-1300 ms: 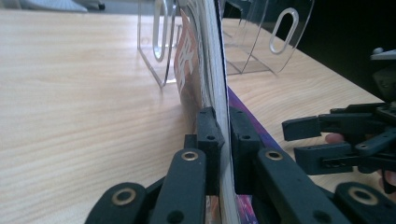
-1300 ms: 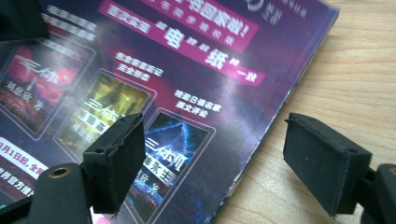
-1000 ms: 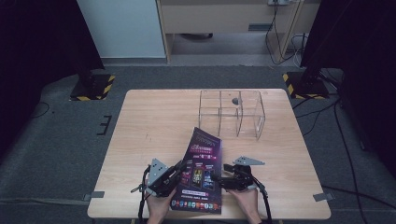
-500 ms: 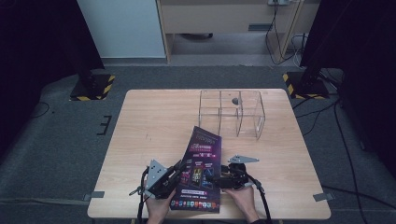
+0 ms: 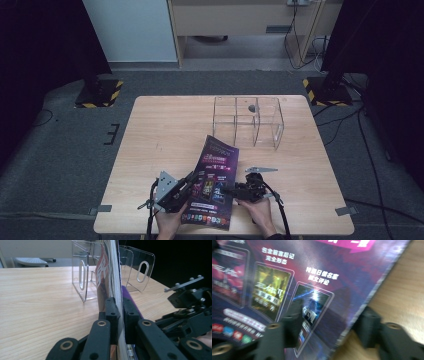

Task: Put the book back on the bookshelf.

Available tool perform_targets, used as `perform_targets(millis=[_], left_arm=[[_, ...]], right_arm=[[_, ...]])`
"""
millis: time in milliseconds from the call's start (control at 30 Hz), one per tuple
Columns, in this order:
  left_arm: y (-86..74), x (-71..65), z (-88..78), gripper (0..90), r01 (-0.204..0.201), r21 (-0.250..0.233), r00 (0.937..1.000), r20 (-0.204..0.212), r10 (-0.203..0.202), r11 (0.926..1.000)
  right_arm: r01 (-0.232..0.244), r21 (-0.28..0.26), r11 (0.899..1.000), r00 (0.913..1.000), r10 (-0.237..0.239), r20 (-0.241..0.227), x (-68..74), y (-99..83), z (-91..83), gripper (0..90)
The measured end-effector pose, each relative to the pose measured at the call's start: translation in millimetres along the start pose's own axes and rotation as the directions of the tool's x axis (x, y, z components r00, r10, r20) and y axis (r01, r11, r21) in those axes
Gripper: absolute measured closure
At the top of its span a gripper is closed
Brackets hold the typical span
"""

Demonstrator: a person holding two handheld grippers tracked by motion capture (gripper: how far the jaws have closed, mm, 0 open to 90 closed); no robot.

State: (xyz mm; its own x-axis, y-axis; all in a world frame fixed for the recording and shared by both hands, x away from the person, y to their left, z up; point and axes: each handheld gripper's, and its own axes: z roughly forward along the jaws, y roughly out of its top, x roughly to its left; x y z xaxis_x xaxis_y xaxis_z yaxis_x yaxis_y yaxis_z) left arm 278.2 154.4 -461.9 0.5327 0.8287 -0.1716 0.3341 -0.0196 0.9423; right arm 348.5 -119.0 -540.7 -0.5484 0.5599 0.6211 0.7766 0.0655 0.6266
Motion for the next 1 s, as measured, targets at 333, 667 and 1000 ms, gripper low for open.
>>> perform_targets(millis=[333, 667, 1000], left_arm=[[-3.7, 8.7, 1.7, 84.3, 0.018, 0.012, 0.9998, -0.010, -0.017, 0.9998], [-8.4, 21.4, 3.6, 81.1, 0.051, 0.032, 0.9983, -0.028, -0.050, 0.9982], [-17.3, 39.6, 9.4, 63.4, 0.130, 0.070, 0.9892, -0.077, -0.124, 0.9891]], right_arm=[[-0.027, -0.046, 0.999, 0.9962, 0.024, -0.083, 2.8, 1.7, -17.0, 76.4], [-0.030, -0.103, 0.994, 0.9937, 0.018, -0.111, 5.3, 4.0, -29.7, 81.4], [0.017, -0.141, 0.990, 0.9911, -0.035, -0.128, 18.3, 11.9, -44.4, 84.4]])
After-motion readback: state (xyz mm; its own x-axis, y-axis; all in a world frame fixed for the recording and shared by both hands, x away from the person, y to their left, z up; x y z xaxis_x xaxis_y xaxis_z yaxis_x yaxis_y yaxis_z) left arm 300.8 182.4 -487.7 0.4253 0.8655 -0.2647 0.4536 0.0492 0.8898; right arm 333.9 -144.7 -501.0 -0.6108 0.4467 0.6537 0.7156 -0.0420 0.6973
